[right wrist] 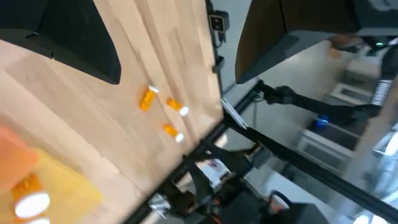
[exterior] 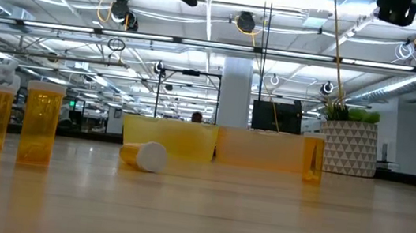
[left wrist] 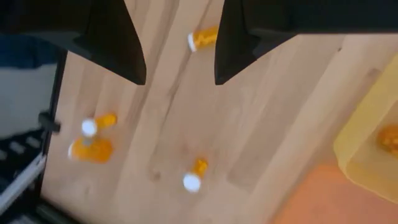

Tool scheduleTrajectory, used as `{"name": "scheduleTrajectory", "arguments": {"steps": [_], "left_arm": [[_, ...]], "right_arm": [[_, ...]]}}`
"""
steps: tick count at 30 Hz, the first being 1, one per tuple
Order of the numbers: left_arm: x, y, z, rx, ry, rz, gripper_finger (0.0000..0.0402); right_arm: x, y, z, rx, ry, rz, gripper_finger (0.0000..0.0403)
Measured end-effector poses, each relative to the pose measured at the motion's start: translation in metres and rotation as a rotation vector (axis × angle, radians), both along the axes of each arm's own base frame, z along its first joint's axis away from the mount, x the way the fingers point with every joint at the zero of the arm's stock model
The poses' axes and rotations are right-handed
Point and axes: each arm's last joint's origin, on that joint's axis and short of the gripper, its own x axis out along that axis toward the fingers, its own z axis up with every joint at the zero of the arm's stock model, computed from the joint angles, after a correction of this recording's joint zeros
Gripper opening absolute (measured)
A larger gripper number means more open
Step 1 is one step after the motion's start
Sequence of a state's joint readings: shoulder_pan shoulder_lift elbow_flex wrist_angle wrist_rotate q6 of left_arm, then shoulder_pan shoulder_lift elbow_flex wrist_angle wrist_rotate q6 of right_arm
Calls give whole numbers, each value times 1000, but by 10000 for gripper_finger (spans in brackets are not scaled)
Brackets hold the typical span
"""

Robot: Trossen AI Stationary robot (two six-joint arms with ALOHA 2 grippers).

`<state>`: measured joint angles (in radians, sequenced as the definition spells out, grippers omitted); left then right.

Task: Pick and place medicine bottles into bin by pill shape (circle, oval)
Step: Put the large orange capsule bottle into the yellow bin

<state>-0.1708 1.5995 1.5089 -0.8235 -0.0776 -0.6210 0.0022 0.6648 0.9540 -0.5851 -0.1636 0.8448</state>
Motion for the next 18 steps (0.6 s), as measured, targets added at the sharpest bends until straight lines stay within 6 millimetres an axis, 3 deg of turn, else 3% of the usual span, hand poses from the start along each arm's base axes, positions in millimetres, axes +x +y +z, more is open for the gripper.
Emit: {"name": "scheduleTrajectory", "arguments": {"steps": [10,18], "left_arm": [[-16,-8,8,26,31,-111,160],[-20,-21,12,50,-8,-157,153]], "right_arm": [[48,72,-1,101,273,56,306],[69,125,-37,254,523,-10,306]]}}
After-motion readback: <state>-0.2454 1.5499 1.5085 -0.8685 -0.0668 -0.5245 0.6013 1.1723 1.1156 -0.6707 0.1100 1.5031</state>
